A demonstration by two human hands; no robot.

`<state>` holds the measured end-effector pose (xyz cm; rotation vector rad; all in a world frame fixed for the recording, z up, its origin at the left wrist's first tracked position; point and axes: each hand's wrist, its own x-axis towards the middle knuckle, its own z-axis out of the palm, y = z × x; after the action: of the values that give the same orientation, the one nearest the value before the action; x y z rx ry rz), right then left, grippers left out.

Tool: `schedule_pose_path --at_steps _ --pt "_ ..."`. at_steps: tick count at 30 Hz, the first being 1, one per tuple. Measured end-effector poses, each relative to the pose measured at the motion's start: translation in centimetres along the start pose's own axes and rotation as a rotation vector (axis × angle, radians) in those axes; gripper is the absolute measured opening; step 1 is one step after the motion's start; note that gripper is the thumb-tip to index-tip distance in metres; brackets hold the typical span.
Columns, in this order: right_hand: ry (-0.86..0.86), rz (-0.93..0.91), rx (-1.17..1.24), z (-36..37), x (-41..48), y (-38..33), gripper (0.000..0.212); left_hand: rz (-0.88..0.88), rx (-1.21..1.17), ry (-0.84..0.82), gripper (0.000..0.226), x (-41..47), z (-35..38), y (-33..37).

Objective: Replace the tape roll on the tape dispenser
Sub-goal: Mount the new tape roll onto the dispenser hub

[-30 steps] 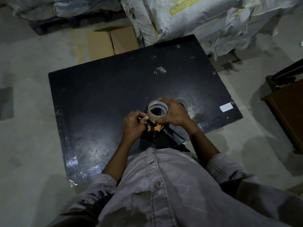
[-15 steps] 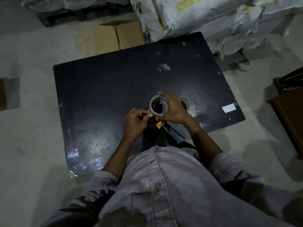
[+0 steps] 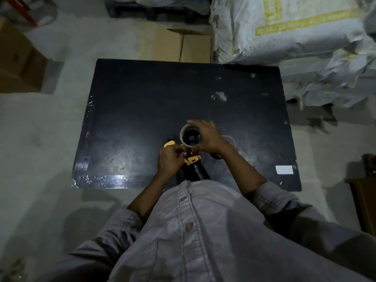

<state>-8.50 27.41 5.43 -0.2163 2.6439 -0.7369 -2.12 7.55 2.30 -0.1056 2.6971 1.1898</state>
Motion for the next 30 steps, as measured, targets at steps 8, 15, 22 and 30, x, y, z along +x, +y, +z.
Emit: schedule_pose_path --at_steps 8,15,22,30 --pt "-0.048 -0.101 0.005 0.0 0.7 0.5 0.119 -0.233 -0.176 0.251 0.023 -0.2 -0.4 -0.6" --pt "-0.128 -0.089 -0.001 -0.7 1.7 0.2 0.123 -0.233 -0.081 0.297 0.038 3.2 -0.7 -2.3" --pt "-0.157 -0.083 -0.004 -0.2 2.7 0.3 0.125 -0.286 -0.079 0.191 0.029 4.9 -1.2 -1.6" --pt "-0.152 -0.090 0.024 -0.3 3.1 0.3 0.126 -0.329 -0.095 0.157 0.021 6.0 -1.2 -2.5"
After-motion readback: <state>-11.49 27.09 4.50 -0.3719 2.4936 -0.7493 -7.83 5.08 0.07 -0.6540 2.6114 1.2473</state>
